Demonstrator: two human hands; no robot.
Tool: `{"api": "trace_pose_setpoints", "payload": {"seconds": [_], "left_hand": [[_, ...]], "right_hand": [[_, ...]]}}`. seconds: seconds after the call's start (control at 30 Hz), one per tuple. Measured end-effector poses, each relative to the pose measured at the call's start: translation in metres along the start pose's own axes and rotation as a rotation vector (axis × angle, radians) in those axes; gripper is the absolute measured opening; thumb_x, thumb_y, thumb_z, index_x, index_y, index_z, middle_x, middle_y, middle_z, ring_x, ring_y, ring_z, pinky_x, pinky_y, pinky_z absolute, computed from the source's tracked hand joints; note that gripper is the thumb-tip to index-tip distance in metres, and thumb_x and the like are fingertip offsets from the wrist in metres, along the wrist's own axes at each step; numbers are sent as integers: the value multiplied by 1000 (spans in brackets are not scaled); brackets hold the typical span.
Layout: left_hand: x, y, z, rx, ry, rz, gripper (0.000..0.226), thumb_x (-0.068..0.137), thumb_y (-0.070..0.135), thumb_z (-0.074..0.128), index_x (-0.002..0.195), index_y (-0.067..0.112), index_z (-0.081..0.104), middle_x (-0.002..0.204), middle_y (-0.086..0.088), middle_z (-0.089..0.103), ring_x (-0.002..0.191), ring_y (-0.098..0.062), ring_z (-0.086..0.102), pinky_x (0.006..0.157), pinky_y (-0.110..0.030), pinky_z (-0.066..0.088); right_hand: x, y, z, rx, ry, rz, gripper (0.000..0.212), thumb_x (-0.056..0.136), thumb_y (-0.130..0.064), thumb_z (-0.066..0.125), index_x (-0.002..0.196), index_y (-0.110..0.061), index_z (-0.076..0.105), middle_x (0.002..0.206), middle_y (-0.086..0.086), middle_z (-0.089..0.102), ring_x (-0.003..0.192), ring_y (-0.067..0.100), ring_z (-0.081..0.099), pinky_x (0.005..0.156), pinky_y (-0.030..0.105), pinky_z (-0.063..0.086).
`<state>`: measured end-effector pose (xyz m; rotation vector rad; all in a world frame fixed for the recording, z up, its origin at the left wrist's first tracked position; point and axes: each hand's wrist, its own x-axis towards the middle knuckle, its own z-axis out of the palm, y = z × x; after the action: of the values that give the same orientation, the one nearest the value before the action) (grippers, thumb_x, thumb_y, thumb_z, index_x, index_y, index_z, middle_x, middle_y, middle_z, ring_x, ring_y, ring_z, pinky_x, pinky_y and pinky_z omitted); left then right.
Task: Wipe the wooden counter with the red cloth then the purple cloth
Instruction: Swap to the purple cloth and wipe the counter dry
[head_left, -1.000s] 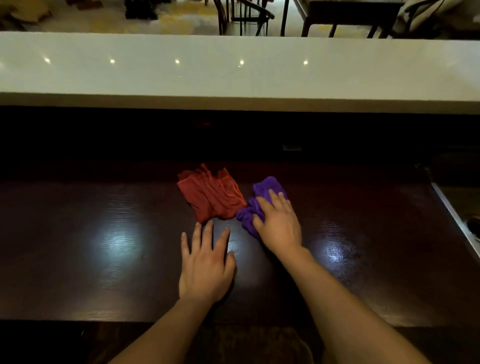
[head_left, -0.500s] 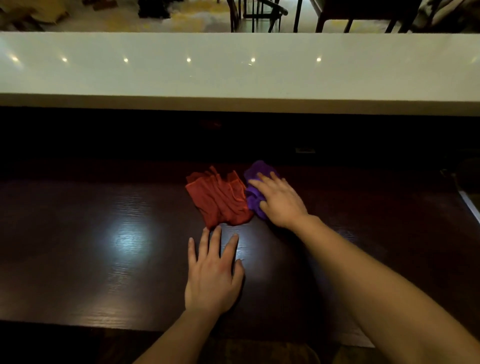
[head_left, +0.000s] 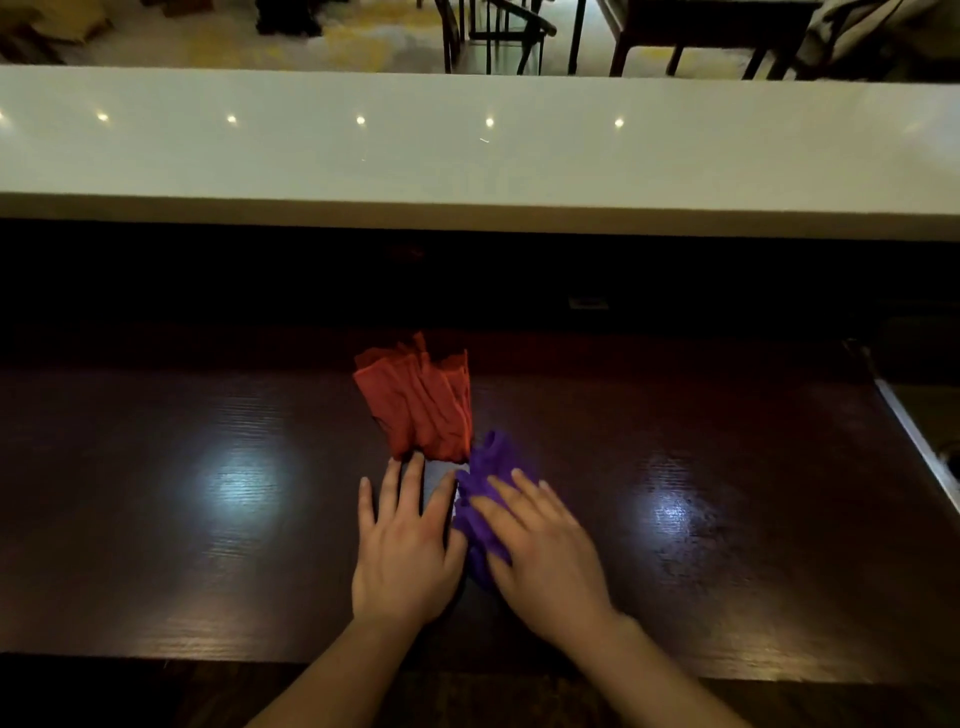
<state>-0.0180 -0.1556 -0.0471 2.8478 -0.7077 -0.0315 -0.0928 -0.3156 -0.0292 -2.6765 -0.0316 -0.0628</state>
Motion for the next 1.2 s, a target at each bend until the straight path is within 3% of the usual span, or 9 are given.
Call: {"api": "trace_pose_setpoints", "payload": {"seconds": [0.07, 0.23, 0.4, 0.47, 0.67, 0.83, 0.9, 1.1, 1.2], "left_hand": [[0, -1, 1, -2, 3, -4, 57, 87, 44, 38, 141, 28, 46, 153, -15, 38, 144, -35, 27, 115, -61, 20], [2, 1, 2, -14, 17, -11, 56, 88, 45, 38, 142, 29, 44, 153, -14, 38, 144, -33, 24, 116, -60, 18], [0, 0, 1, -27, 19, -11, 58, 88, 45, 36, 143, 29, 45, 154, -13, 37, 145, -32, 24, 117, -60, 17], [1, -1, 2, -27, 21, -15, 58, 88, 45, 34, 143, 29, 44, 155, -13, 36, 145, -32, 23, 118, -59, 15], [1, 3, 0, -25, 24, -7, 59, 87, 47, 35, 142, 26, 46, 153, -15, 38, 145, -34, 23, 118, -59, 13], [-1, 3, -4, -23, 29, 3, 61, 87, 49, 34, 140, 24, 48, 151, -16, 41, 144, -34, 25, 117, -59, 14], [-4, 2, -4, -35, 53, 21, 59, 87, 47, 36, 138, 22, 50, 147, -17, 44, 141, -33, 30, 116, -60, 17], [-8, 2, -2, -36, 146, 120, 53, 86, 43, 42, 132, 19, 54, 138, -15, 49, 134, -32, 38, 114, -57, 23], [-8, 4, -2, 3, 146, 222, 51, 87, 40, 41, 130, 18, 58, 135, -14, 53, 132, -31, 41, 113, -58, 24]], "right_hand": [[2, 24, -8, -41, 20, -5, 58, 78, -31, 57, 135, -27, 53, 143, -1, 53, 137, 21, 42, 117, 41, 24], [55, 51, -33, -62, 149, 359, 58, 86, -22, 56, 143, -24, 43, 153, 3, 40, 145, 22, 27, 120, 36, 14], [-45, -2, 2, -60, -15, 45, 68, 73, -31, 53, 140, -31, 43, 150, -3, 43, 142, 22, 33, 121, 39, 19], [-77, 26, -8, -59, 2, 53, 71, 70, -30, 58, 140, -31, 44, 148, -4, 45, 140, 20, 36, 117, 41, 26], [-58, 80, -42, -73, 267, 572, 59, 76, -15, 71, 133, -19, 57, 144, 8, 50, 138, 30, 40, 116, 44, 26], [-63, 6, -2, -108, 149, 231, 62, 72, -33, 62, 133, -30, 53, 143, 2, 53, 134, 27, 45, 114, 48, 33], [-87, 26, -14, -106, 106, 144, 66, 72, -33, 63, 136, -31, 50, 145, 0, 51, 135, 23, 45, 113, 46, 34], [-123, 143, -85, -145, 343, 756, 57, 85, -19, 66, 139, -19, 49, 147, 10, 47, 139, 31, 38, 117, 47, 22], [-101, 111, -72, -156, 357, 796, 53, 84, -19, 64, 136, -17, 53, 146, 11, 48, 137, 35, 39, 115, 47, 27]]}}
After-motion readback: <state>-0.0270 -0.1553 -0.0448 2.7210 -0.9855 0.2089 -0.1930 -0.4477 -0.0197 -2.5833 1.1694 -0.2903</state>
